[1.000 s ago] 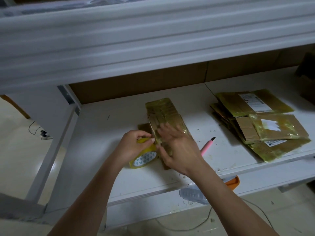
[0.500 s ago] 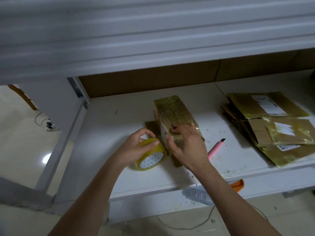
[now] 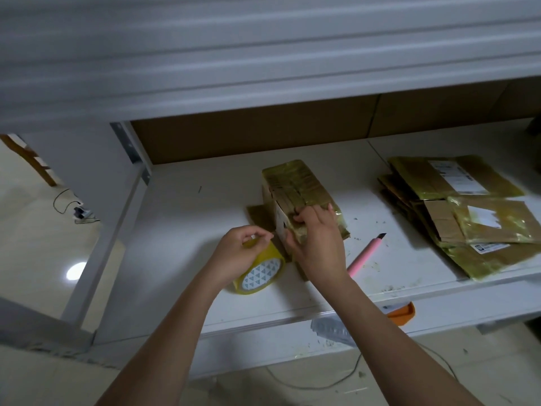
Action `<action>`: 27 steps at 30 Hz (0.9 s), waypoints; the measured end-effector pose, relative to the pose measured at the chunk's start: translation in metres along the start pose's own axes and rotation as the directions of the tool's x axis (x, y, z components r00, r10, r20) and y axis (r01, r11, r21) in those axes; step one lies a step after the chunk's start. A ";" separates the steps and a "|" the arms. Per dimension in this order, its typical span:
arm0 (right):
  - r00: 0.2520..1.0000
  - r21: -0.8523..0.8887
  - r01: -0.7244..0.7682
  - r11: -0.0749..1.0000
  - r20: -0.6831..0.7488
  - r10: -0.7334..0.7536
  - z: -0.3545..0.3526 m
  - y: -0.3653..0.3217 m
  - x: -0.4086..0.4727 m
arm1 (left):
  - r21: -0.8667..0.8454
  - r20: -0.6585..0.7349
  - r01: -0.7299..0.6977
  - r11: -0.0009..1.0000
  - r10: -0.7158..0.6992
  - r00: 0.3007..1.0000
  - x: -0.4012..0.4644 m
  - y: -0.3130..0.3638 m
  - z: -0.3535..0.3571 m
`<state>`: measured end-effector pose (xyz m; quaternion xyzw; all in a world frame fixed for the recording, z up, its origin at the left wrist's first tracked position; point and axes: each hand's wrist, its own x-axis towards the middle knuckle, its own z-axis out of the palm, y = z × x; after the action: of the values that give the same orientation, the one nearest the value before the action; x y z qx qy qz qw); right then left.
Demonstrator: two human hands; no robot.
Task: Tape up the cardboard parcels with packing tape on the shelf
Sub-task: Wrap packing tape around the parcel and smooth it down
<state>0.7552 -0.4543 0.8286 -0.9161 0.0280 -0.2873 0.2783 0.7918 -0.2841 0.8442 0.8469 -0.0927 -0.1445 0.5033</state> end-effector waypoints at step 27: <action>0.998 -0.253 -0.063 0.965 -0.012 0.062 -0.078 0.109 -0.049 | -0.032 -0.083 0.070 0.997 -0.072 0.994 -0.006 0.016 0.014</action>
<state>0.6841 -0.5744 0.7996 -0.9422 0.0940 -0.2743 0.1680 0.7814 -0.3018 0.8529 0.8477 -0.0392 -0.1276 0.5135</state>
